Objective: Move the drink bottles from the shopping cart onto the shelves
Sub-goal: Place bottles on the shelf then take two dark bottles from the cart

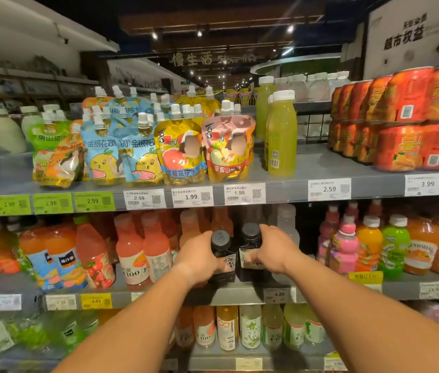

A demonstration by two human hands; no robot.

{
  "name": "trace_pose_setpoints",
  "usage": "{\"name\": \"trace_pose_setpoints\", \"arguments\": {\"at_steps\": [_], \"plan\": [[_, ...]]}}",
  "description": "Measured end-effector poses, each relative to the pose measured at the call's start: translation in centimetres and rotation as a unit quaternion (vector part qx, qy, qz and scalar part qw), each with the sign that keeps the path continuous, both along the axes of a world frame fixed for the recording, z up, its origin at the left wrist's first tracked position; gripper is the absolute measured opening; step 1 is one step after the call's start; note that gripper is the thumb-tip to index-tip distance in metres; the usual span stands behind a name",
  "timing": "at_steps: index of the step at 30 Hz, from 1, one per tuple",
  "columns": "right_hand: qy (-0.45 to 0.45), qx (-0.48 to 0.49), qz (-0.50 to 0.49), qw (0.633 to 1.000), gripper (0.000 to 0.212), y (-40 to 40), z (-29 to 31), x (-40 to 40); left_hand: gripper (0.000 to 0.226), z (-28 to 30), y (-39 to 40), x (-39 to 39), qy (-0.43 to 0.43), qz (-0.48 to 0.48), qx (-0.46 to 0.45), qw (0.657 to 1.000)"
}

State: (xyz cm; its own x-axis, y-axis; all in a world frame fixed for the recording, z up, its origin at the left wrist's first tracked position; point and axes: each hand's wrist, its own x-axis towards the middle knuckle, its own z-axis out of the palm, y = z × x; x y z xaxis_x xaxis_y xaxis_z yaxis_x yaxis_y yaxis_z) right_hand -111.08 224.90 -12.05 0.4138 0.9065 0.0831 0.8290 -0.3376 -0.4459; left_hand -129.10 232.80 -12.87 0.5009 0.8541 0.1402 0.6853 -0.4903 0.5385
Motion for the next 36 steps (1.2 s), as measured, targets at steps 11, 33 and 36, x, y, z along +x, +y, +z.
{"name": "trace_pose_setpoints", "arguments": {"at_steps": [11, 33, 36], "plan": [[0.015, 0.067, 0.146, 0.987, 0.065, -2.1, 6.4, -6.2, 0.054, 7.0, -1.7, -10.3, -0.077, -0.030, 0.002, 0.997], [0.139, 0.048, 0.517, 0.843, 0.064, 5.1, 1.4, -65.7, 0.057, 1.6, -11.9, -70.5, -0.153, 0.381, -0.023, 0.912], [0.121, 0.041, 0.555, 0.822, 0.064, 6.8, 0.6, -73.0, 0.068, 0.8, -12.0, -76.4, -0.150, 0.418, -0.010, 0.896]]}}
